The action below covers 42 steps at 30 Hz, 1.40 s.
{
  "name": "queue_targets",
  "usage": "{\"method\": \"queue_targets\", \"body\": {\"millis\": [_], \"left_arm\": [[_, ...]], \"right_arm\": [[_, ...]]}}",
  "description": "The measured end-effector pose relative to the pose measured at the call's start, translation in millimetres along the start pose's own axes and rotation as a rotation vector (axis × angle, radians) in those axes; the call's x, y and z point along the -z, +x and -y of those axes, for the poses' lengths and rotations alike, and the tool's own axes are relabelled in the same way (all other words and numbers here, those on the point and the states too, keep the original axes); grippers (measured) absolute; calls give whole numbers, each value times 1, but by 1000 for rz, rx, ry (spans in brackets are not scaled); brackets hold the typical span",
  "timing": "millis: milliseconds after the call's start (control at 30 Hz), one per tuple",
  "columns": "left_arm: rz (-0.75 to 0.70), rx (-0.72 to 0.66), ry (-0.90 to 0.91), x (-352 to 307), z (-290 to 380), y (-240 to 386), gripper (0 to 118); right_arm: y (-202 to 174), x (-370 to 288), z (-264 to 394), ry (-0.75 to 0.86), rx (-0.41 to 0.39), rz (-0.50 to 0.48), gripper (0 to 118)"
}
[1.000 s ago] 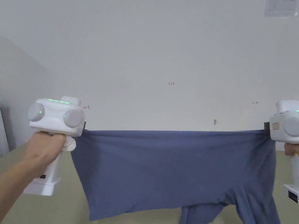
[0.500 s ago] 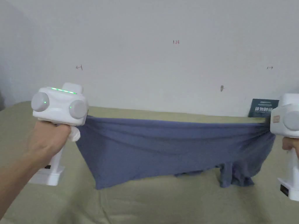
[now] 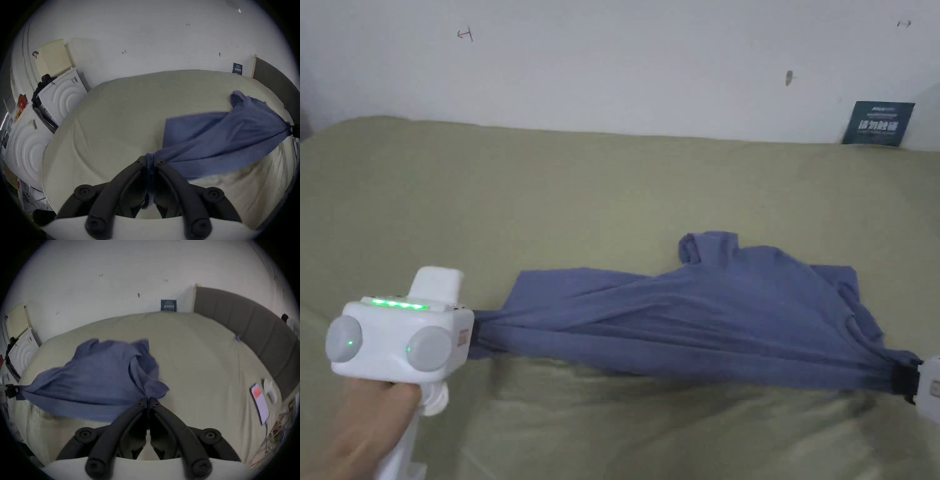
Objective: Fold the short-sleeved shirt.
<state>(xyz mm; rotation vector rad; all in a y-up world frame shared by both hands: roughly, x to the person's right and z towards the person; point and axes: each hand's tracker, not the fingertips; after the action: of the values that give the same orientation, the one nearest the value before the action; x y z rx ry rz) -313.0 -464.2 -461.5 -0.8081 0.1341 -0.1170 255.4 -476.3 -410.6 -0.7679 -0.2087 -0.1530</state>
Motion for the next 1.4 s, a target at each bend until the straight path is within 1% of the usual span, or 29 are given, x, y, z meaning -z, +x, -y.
{"method": "queue_targets", "body": {"millis": [100,167,267,333,533,600,633,667,700,733,767,800,833,867,933,967,1000,1033,1067,1100,1133,1167,1200,1333,1367,1400], "left_arm": [[30,4,-8,-23,32,-6,8],[70,-6,-39,-25,49,-12,8],[88,-62,-92,-24,71,-16,8],[90,-72,-96,-17,76,-18,8],[87,-81,-120,-9,79,-12,8],[87,-79,-116,-10,79,-13,9],[89,-80,-112,-12,79,-13,12],[99,-90,-96,-16,79,-15,24],[107,-98,-84,-19,79,-16,71],[94,-103,-65,-23,79,-18,109],[88,-105,-42,-29,81,-21,118],[83,-108,-25,-36,83,-21,113],[73,-121,26,-49,85,-25,113],[78,-118,-2,-57,87,-26,112],[68,-150,-23,-71,96,-27,112],[74,-163,-22,-79,104,-28,111],[83,-173,-36,-85,110,-27,102],[95,-181,-55,-84,119,-25,83],[113,-167,-66,-85,126,-23,46],[96,-159,-77,-81,134,-19,0],[108,-159,-78,-78,138,-18,0],[134,-149,-94,-77,140,-15,0],[131,-150,-95,-75,140,-14,0],[106,-161,-71,-64,119,-24,0],[148,-193,-113,-56,113,-25,0],[155,-200,-112,-47,104,-30,0]], "right_arm": [[12,-21,30,-11,-18,10,2],[18,-29,45,-35,-26,2,2],[16,-33,62,-54,-42,9,2],[15,-31,67,-64,-52,12,2],[15,-20,66,-72,-37,19,2],[15,-22,68,-69,-47,21,4],[15,-23,68,-62,-50,21,11],[13,-26,66,-62,-54,17,29],[12,-28,64,-65,-53,24,79],[11,-29,63,-56,-55,35,113],[7,-34,62,-36,-60,47,115],[1,-43,63,-30,-109,-13,107],[-5,-49,56,34,-131,-13,106],[-15,-53,64,30,-113,13,107],[-31,-62,72,56,-134,-40,107],[-44,-72,80,77,-130,-54,106],[-56,-83,87,91,-135,-87,99],[-67,-89,97,97,-144,-134,80],[-76,-90,106,86,-146,-137,45],[-84,-89,117,66,-130,-139,0],[-92,-89,123,80,-154,-174,0],[-98,-86,128,53,-191,-199,0],[-104,-84,131,39,-204,-193,0],[-127,-78,134,30,-225,-210,0],[-130,-78,132,34,-225,-214,0],[-131,-78,129,36,-230,-216,0]]}}
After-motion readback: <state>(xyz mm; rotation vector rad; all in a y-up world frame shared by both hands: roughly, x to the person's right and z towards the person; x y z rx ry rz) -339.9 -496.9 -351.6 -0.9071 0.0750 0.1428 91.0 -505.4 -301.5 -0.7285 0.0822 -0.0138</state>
